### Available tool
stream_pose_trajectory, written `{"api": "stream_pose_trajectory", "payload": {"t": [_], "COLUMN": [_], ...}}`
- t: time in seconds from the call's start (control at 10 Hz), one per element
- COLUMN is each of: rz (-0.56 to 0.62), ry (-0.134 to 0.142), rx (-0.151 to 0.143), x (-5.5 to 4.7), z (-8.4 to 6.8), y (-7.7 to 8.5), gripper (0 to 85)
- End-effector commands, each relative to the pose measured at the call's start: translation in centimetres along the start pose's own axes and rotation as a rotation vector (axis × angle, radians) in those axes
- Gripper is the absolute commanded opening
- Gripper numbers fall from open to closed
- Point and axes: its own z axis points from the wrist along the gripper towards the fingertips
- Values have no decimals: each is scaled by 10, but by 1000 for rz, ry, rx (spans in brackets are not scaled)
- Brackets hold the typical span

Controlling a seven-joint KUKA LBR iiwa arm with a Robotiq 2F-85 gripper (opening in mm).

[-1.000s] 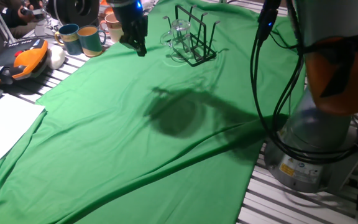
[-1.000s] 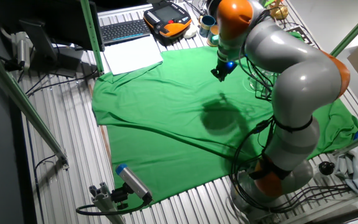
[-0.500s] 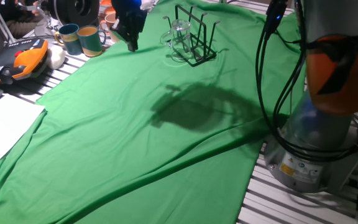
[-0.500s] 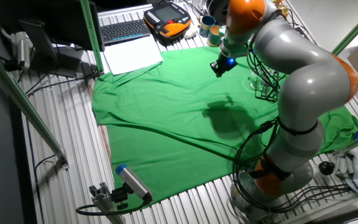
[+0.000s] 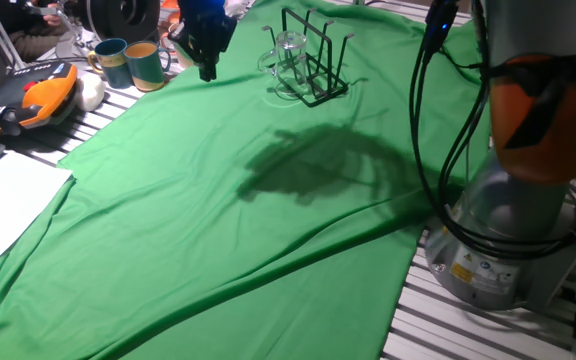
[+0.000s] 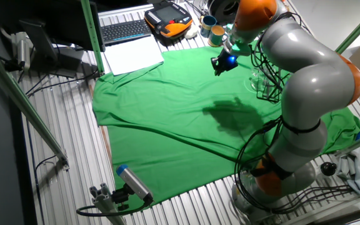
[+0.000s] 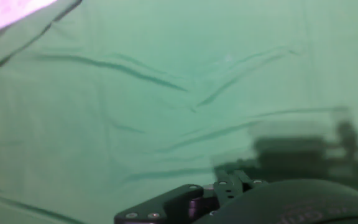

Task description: Take the cup off the cup rack

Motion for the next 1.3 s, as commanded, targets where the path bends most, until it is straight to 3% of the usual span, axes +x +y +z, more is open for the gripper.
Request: {"api": "stream_pose_trajectory", "payload": {"t": [0.0, 0.2, 0.4, 0.5, 0.6, 0.7, 0.8, 0.9, 1.0, 1.1, 1.2], "rz": [913, 1028, 1117, 1142, 1118, 1068, 955, 700, 493, 366, 262], "ry": [-165, -198, -206, -223, -233, -227, -236, -246, -197, -133, -96], "rx": [-90, -115, -147, -154, -141, -119, -94, -62, -60, -31, -6], "x": [0, -3, -11, -14, -14, -14, -13, -12, -14, -22, -29], "z": [0, -2, -7, -9, -10, -11, -14, -18, -23, -29, -34], "y": [0, 1, 1, 0, -1, -1, -1, -1, -2, -2, -1], "gripper": [170, 170, 170, 170, 170, 170, 170, 170, 170, 170, 170]}}
